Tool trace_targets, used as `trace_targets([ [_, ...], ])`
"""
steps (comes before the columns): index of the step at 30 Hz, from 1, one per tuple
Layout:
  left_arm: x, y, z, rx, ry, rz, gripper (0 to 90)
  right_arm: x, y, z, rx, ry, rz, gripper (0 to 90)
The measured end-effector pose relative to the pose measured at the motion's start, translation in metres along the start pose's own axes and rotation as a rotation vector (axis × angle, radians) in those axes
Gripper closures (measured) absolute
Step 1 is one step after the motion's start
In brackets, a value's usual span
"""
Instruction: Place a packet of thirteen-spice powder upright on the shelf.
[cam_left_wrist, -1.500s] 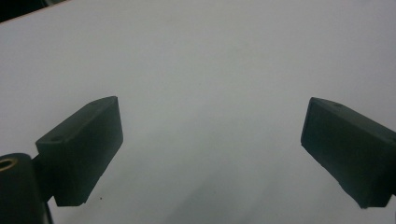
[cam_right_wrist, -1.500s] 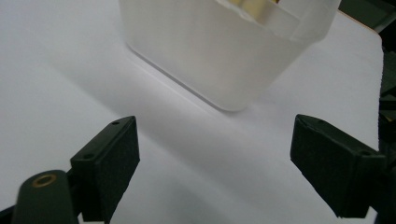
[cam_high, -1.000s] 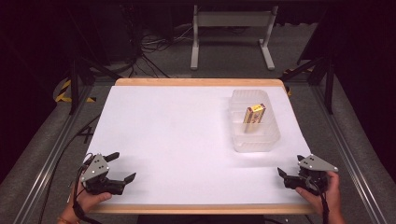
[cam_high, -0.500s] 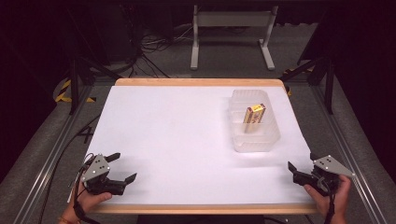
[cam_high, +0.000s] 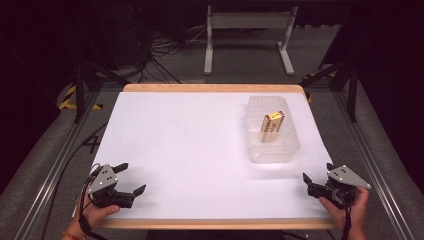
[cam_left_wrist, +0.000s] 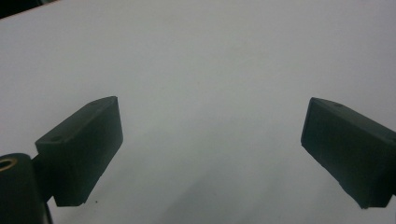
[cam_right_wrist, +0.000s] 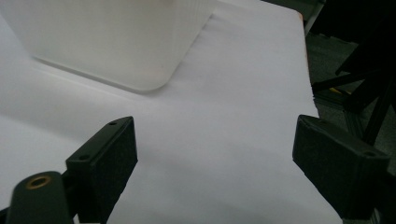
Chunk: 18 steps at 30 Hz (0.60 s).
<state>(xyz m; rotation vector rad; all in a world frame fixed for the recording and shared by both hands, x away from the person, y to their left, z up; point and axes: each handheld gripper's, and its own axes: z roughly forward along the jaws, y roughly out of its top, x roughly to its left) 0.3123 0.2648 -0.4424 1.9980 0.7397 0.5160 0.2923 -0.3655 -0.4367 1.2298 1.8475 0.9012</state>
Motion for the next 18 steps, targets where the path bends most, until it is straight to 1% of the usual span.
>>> trace_targets([
  [2, -0.0008, 0.0010, -0.0006, -0.003, 0.000, 0.003, 6.0, 0.0038, -0.0010, 0.0012, 0.008, 0.003, -0.021, 14.6],
  [6, 0.0010, 0.0011, -0.0004, -0.004, -0.003, -0.006, 6.0, 0.0072, -0.0014, 0.0017, 0.014, 0.011, -0.033, 14.7],
  [8, 0.0024, 0.0006, 0.0000, -0.008, -0.014, -0.008, 6.0, 0.0078, -0.0011, 0.0024, 0.014, 0.009, -0.045, 14.7],
  [12, 0.0037, -0.0002, 0.0012, -0.005, -0.023, -0.002, 6.0, 0.0069, -0.0016, 0.0046, 0.023, 0.007, -0.046, 14.5],
  [13, 0.0039, -0.0010, 0.0017, -0.007, -0.026, -0.010, 6.1, 0.0064, -0.0015, 0.0047, 0.023, 0.005, -0.045, 14.5],
  [15, 0.0048, -0.0017, 0.0014, -0.002, -0.024, -0.009, 6.1, 0.0053, -0.0008, 0.0051, 0.020, -0.005, -0.033, 13.7],
  [17, 0.0051, -0.0013, 0.0008, -0.007, -0.022, -0.014, 6.1, 0.0044, -0.0007, 0.0054, 0.026, -0.030, -0.021, 13.7],
  [18, 0.0051, -0.0013, 0.0008, -0.007, -0.022, -0.014, 6.1, 0.0041, -0.0008, 0.0055, 0.028, -0.030, -0.022, 13.7],
])
